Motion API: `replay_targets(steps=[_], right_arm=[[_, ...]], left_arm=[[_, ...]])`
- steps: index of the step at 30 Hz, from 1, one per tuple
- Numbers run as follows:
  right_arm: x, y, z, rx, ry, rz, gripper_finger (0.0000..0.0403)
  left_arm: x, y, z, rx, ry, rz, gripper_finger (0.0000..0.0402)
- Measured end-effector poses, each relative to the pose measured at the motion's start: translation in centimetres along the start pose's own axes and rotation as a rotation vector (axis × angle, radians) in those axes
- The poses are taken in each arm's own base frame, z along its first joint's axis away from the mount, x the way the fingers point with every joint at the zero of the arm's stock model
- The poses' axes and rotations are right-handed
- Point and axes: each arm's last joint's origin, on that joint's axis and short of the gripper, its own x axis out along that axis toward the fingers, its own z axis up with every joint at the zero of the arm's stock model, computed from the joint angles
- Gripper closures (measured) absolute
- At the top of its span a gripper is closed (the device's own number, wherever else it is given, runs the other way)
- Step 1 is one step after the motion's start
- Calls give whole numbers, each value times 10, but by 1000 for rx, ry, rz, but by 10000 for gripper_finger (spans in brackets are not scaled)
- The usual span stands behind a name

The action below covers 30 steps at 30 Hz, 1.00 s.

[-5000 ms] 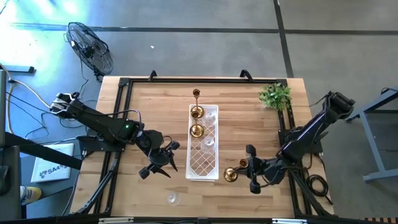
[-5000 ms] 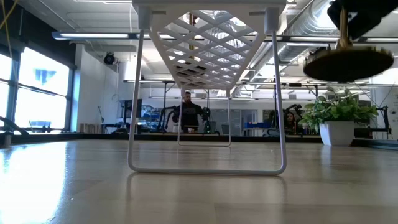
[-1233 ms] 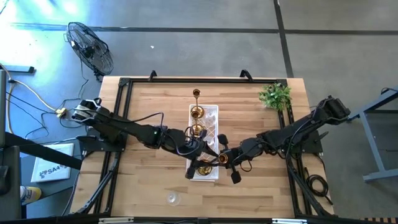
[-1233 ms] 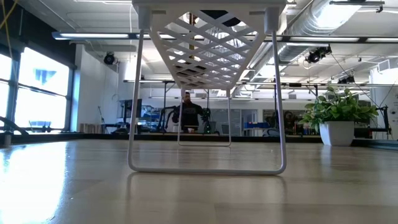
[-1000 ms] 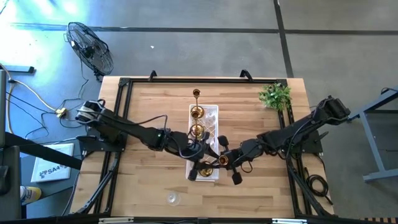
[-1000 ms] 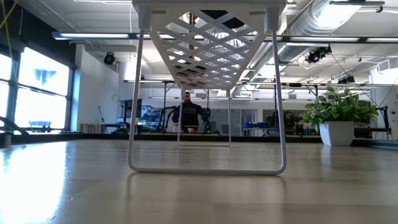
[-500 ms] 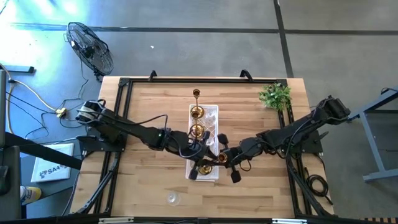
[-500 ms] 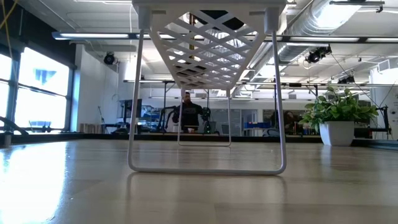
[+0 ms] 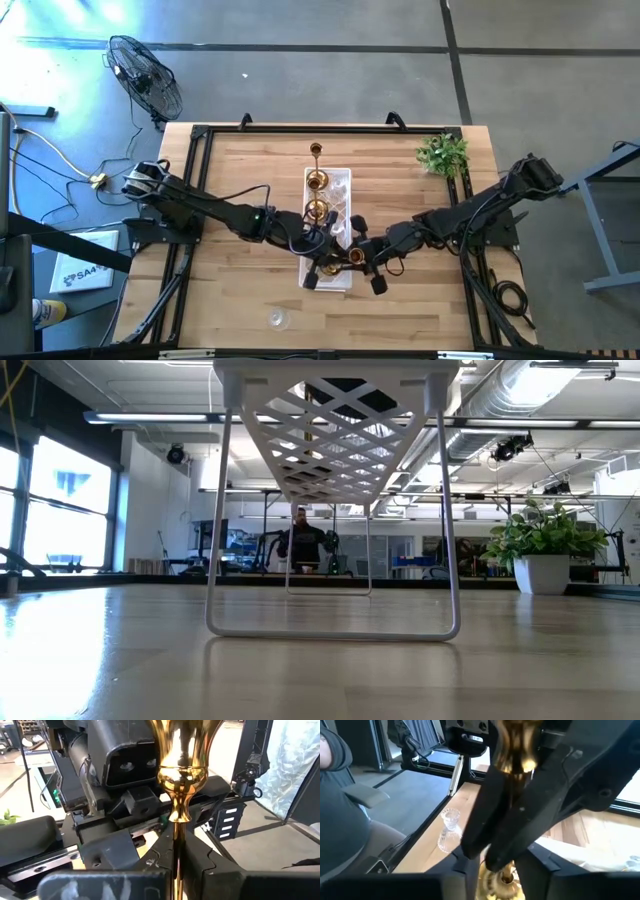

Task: Pick & Place candle stick holders
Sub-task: Put the gold candle holder on the shelf aligned with the other gold candle holders

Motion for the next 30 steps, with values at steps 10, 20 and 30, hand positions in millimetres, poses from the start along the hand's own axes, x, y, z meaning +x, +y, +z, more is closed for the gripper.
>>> replay_targets(steps=[10,20,30], right_arm=[[-1,8,0,35,1,31,202],[-2,12,1,29,-8,1,176],[-3,22,1,20,-2,33,178]], left_arm=[[-4,0,2,0,14,-9,394],[-20,-8,18,5,-10,-28,394],[-52,-12,37,26,14,-131,394]])
